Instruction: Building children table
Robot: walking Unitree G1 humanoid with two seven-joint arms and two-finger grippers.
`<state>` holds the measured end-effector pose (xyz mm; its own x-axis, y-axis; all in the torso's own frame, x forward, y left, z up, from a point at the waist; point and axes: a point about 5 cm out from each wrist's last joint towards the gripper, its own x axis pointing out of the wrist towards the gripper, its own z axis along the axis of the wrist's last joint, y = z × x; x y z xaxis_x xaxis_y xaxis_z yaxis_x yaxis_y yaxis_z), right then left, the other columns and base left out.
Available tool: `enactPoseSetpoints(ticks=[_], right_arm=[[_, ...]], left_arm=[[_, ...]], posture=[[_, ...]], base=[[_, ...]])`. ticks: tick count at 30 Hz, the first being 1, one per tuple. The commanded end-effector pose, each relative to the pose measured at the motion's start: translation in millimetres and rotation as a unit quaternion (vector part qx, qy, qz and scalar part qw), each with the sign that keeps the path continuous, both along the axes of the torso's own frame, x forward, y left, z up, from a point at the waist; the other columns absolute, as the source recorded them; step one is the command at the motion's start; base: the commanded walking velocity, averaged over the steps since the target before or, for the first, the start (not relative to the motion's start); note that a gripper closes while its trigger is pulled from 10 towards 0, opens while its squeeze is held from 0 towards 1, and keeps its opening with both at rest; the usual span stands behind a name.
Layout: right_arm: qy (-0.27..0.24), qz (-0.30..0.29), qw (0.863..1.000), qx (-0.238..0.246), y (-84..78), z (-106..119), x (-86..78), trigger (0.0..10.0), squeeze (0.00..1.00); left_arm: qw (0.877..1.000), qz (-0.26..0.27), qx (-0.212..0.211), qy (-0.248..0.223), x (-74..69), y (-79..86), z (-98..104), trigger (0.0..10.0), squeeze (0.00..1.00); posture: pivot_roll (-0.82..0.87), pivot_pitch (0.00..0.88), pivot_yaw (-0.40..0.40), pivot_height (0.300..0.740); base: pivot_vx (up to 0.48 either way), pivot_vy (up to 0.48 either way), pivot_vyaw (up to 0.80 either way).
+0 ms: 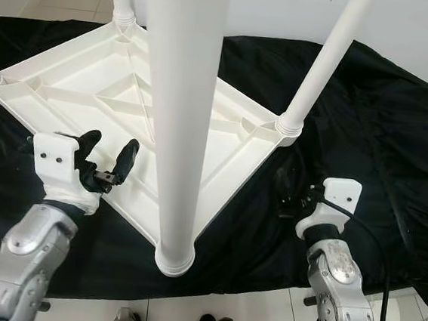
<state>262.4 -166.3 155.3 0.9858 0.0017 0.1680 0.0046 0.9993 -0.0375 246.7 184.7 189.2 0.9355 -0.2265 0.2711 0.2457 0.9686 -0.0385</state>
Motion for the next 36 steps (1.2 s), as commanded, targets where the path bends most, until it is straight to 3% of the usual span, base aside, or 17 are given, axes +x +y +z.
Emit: enactPoseSetpoints(ticks=[1, 10, 23, 36], right_arm=[[0.003, -0.027, 0.999, -0.019, -9.2, -7.9, -2.9, 10.0, 0.00], [-0.013, -0.023, 1.000, -0.009, -2.7, -4.3, -3.6, 10.0, 0.00], [-0.086, -0.001, 0.996, -0.002, 5.9, 21.9, -6.0, 10.0, 0.00], [-0.088, 0.005, 0.996, -0.005, 9.0, 20.6, -2.7, 10.0, 0.00]], left_arm=[[0.999, 0.045, 0.017, -0.002, -1.7, 8.1, -8.7, 10.0, 0.00], [0.996, 0.091, 0.018, -0.015, 1.5, 6.8, -8.9, 10.0, 0.00], [0.996, 0.078, -0.014, -0.032, 0.6, -8.9, -2.6, 10.0, 0.00], [0.996, 0.077, -0.015, -0.032, 4.9, -12.8, -5.8, 10.0, 0.00]], posture=[[0.00, 0.170, -0.041, 0.740], [0.00, 0.153, -0.037, 0.740], [0.00, 0.145, -0.037, 0.740], [-0.01, 0.144, -0.039, 0.740]], base=[[0.000, 0.000, 0.00], [0.000, 0.000, 0.00], [0.000, 0.000, 0.00], [0.000, 0.000, 0.00]])
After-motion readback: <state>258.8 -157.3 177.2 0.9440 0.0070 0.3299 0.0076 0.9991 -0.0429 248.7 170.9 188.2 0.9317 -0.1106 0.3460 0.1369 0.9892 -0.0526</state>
